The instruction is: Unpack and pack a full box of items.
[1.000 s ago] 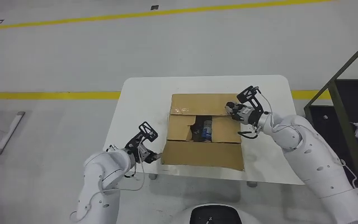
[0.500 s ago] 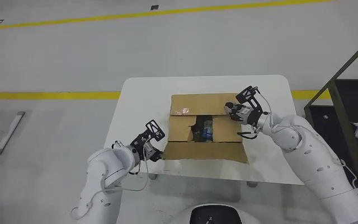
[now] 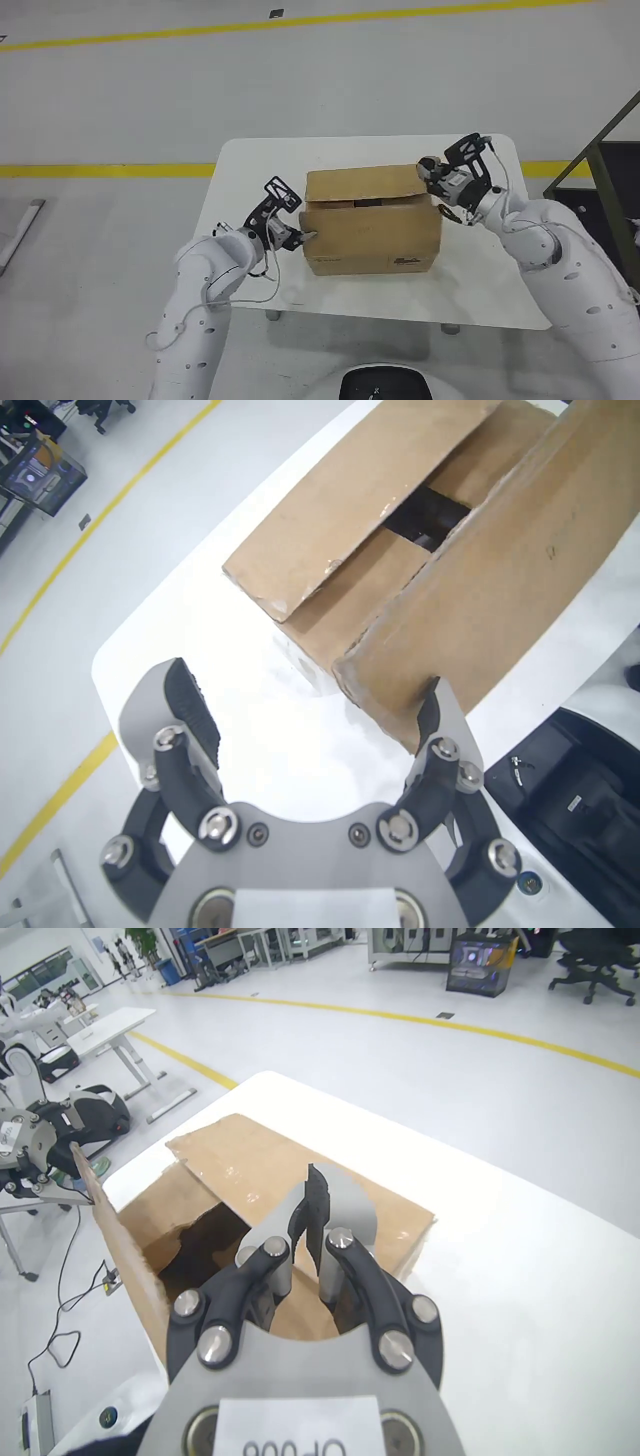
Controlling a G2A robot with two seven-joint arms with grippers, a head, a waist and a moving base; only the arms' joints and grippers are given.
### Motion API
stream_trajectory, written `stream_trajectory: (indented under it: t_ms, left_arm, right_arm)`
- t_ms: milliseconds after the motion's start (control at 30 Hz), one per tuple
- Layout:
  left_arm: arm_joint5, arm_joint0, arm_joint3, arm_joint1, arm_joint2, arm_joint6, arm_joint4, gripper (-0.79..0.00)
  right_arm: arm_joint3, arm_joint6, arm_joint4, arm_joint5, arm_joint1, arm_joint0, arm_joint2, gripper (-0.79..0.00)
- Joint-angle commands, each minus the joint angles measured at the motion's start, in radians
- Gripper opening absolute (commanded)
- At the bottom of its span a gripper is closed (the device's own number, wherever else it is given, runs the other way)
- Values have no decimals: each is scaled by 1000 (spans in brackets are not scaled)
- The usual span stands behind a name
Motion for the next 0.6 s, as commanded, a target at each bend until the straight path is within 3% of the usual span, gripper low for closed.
stream_trajectory:
  t_ms: [0,267,400,567]
  left_arm:
    - [50,-18,27,-2,20,3,34,0]
    - [166,-46,92,-14,82,-2,47,0]
    - [150,-51,97,-14,113,8,68,0]
    - [160,-59,108,-15,122,-1,62,0]
  right_arm:
    - [-29,-20,-8,39,1,-16,16,-785]
    - [-37,-98,-172,120,-9,-61,-80,-785]
    - [33,-152,-270,229,-32,-26,-185,-785]
    - [118,-151,-282,307,-63,28,-283,-785]
